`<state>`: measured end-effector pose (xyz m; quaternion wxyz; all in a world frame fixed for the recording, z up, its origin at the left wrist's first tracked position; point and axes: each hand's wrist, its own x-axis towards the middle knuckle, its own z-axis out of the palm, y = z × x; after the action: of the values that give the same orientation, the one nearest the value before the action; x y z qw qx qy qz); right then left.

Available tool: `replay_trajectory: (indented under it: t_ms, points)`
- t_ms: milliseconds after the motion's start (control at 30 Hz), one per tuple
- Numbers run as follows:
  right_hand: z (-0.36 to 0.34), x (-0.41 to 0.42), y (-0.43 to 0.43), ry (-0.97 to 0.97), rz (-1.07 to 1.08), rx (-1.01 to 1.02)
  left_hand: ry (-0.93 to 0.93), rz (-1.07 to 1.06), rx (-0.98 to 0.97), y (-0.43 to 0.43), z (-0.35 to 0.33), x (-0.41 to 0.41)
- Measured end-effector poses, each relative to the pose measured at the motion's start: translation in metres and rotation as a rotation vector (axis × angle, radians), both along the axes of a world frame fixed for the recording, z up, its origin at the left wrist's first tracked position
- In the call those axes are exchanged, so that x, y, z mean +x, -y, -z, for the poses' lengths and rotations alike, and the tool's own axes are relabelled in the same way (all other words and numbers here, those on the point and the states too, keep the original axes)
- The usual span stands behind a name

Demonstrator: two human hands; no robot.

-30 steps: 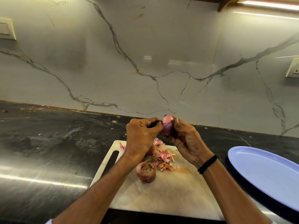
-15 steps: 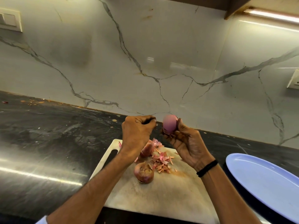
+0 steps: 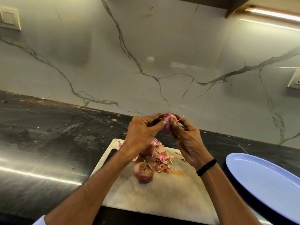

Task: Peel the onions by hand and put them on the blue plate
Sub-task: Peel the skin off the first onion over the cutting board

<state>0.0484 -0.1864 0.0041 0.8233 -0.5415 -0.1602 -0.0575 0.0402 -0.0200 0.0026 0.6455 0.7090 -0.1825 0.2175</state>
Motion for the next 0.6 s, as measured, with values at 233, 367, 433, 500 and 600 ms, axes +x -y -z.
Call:
replay_trajectory:
  t_ms: [233, 367, 433, 500, 600]
  points:
    - [0.0040, 0.0062, 0.0014, 0.053, 0.016, -0.077, 0.001, -0.049, 0.038, 0.0005, 0.0015, 0.0011]
    - [0.0066, 0.0080, 0.0008, 0.083, 0.038, -0.128, 0.013, -0.116, 0.058, 0.0014, 0.0026, 0.0009]
    - [0.0070, 0.0084, 0.0007, 0.086, 0.044, -0.138, 0.013, -0.129, 0.069, 0.0011, 0.0028, 0.0011]
    - [0.0063, 0.0083, 0.0011, 0.075, 0.022, -0.126, 0.019, -0.142, 0.062, 0.0000, 0.0023, 0.0009]
    - [0.0049, 0.0081, 0.0018, 0.065, -0.001, -0.106, 0.016, -0.116, -0.014, -0.0025, -0.0011, -0.0007]
